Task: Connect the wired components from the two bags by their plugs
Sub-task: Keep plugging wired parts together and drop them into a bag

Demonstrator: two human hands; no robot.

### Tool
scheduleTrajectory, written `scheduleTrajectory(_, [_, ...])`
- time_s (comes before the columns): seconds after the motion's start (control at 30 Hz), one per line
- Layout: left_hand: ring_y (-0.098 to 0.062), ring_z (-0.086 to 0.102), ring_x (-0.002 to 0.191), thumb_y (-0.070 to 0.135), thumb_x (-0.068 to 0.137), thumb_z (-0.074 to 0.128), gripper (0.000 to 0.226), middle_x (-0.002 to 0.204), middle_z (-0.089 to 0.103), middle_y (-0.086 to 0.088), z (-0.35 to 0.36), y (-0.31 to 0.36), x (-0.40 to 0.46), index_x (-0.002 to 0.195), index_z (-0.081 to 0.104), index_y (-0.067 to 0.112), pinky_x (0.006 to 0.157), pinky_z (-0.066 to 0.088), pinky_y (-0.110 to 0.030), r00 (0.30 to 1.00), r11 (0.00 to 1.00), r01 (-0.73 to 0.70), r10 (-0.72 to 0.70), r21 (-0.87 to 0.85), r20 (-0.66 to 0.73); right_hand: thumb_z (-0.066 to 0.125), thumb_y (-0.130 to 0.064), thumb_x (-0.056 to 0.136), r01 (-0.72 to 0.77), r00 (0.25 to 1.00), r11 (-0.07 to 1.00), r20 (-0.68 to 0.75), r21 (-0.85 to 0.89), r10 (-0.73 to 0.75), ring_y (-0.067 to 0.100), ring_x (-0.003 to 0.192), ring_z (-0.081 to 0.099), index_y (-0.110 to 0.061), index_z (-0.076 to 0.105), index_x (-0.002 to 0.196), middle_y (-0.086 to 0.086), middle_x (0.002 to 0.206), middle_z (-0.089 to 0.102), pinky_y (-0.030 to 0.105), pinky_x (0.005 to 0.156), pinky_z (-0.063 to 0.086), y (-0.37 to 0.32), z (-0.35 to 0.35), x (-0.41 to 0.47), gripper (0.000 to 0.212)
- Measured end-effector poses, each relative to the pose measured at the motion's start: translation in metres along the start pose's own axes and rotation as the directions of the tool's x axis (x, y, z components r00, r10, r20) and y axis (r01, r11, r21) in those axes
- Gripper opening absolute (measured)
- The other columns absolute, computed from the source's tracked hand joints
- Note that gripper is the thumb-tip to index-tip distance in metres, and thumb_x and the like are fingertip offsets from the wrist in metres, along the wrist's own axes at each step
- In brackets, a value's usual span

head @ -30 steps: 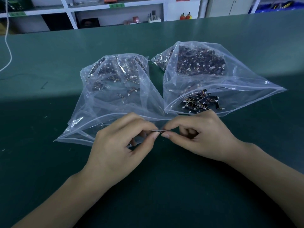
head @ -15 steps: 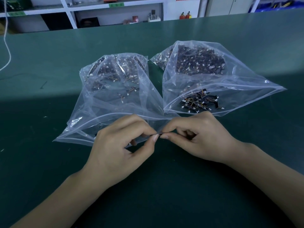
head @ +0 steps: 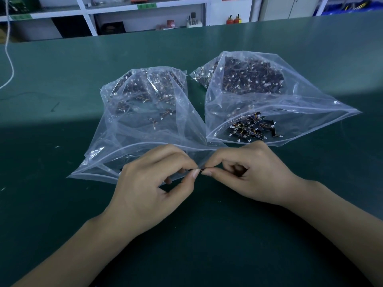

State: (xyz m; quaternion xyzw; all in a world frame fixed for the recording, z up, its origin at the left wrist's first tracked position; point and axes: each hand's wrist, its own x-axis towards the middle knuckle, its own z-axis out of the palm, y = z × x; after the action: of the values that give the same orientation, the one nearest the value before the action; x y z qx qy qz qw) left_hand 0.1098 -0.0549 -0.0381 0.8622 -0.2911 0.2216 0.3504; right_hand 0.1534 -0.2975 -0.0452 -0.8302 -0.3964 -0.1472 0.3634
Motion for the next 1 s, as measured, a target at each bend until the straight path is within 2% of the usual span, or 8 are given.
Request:
scheduleTrajectory(0.23, [-0.016,0.066,0.08,0.017,0.098,0.073,0.009,0.089,0.066,0.009,0.001,0.0,0.0,0.09,0.078,0.015,0.061,0.052,-0.035,1.0,1.0,-0.002,0.002,0.0,0.0,0.074,-0.028,0.1,0.002,1.0,1.0,-0.01,-0.003,-0.003,0.014,0.05,0.033,-0.023,0.08,0.096,-0.005,0.054,0.037,0.018,0.054,0.028,0.001,-0.001,0.0,0.009])
scheduleTrajectory(0.5, [-0.016,0.066,0.08,0.018,0.099,0.073,0.009,0.089,0.066,0.011,0.001,-0.001,0.0,0.09,0.077,0.016,0.059,0.052,-0.036,1.0,1.0,0.006,-0.006,-0.006,0.011,0.071,-0.03,0.1,-0.007,1.0,1.0,0.009,-0.003,0.007,0.011,0.048,0.032,-0.02,0.076,0.092,-0.01,0.055,0.031,0.018,0.053,0.028,-0.003,-0.002,-0.001,0.014])
scheduleTrajectory(0.7, [-0.018,0.065,0.077,0.018,0.099,0.072,0.011,0.087,0.065,0.009,0.001,-0.002,-0.001,0.089,0.077,0.016,0.057,0.052,-0.038,1.0,1.0,0.014,-0.014,0.008,0.016,0.07,-0.031,0.1,-0.006,1.0,1.0,0.03,-0.01,0.007,0.011,0.048,0.032,-0.021,0.076,0.093,-0.01,0.054,0.032,0.021,0.051,0.029,-0.003,-0.003,-0.001,0.015])
scheduleTrajectory(0.87, [-0.016,0.067,0.083,0.036,0.101,0.073,0.02,0.088,0.067,0.012,-0.001,-0.004,0.0,0.088,0.077,0.021,0.065,0.053,-0.041,1.0,0.991,0.003,-0.001,0.132,-0.013,0.07,-0.036,0.099,-0.039,0.999,0.992,0.027,-0.123,0.042,0.007,0.048,0.033,-0.025,0.078,0.095,-0.011,0.053,0.032,0.019,0.053,0.03,0.003,-0.008,0.0,0.014])
scheduleTrajectory(1.0, [-0.014,0.064,0.09,0.042,0.108,0.059,0.032,0.09,0.067,0.014,-0.008,-0.009,0.004,0.089,0.075,0.023,0.077,0.05,-0.037,1.0,0.969,-0.004,-0.002,0.247,0.023,0.074,-0.036,0.097,-0.126,0.989,0.974,-0.095,-0.188,0.109,0.007,0.047,0.035,-0.024,0.081,0.094,-0.009,0.052,0.038,0.025,0.052,0.035,0.015,-0.019,0.002,0.014])
